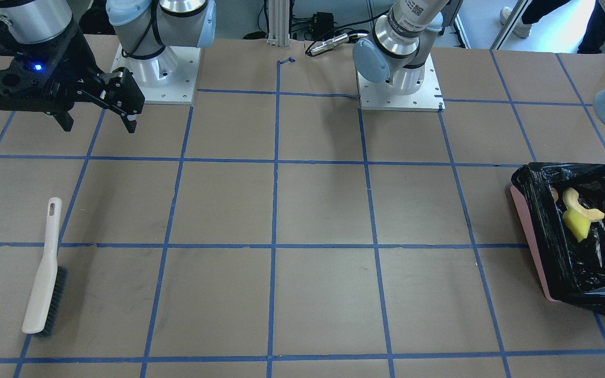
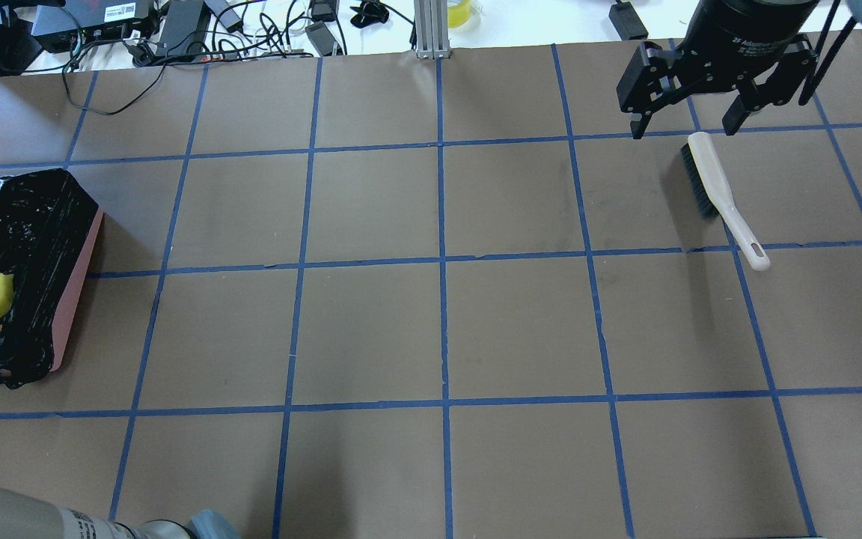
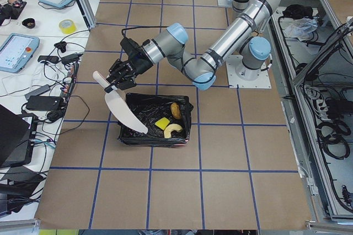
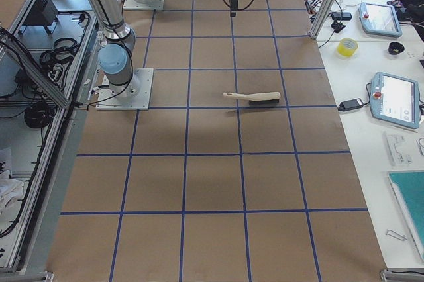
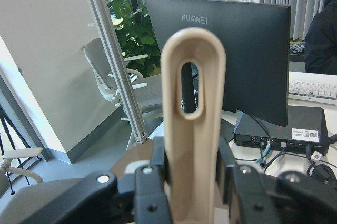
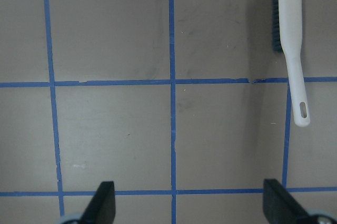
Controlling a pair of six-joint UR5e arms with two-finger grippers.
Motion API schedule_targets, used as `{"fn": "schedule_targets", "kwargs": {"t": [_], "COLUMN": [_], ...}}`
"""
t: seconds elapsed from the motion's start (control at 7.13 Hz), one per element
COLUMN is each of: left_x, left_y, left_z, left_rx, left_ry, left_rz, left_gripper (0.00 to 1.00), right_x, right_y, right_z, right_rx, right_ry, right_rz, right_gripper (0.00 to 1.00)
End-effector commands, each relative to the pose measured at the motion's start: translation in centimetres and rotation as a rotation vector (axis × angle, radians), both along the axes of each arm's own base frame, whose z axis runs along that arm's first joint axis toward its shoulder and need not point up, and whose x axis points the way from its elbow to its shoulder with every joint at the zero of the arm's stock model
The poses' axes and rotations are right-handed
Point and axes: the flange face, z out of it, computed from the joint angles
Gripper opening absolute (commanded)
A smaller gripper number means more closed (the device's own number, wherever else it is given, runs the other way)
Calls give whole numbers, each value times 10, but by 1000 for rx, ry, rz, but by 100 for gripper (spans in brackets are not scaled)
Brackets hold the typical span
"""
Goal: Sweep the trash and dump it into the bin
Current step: 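Bring the empty dustpan back and lower it onto the table with the left gripper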
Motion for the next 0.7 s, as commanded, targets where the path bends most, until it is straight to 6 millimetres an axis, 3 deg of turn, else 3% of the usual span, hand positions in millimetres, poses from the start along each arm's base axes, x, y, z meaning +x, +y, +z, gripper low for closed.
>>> {"fn": "schedule_targets", "kwargs": {"t": [0.0,0.28,0.42,0.56], "left_x": [-3,-5,-2,5], "left_y": [6,4,-5,-20], "left_z": [-12,-9,0,30], "left_rx": [-18,3,94,139], "left_ry": [-14,33,155,290], "left_rz": [19,27,34,63], "left_gripper": [0,0,0,0], "right_x": [2,1,1,0], "right_y": [1,1,1,1], "right_z": [1,1,0,0], "right_rx": [-8,-8,-5,-6], "right_ry": [-9,-6,-7,-6], "right_rz": [5,3,3,3], "right_gripper": [100,100,100,100]}}
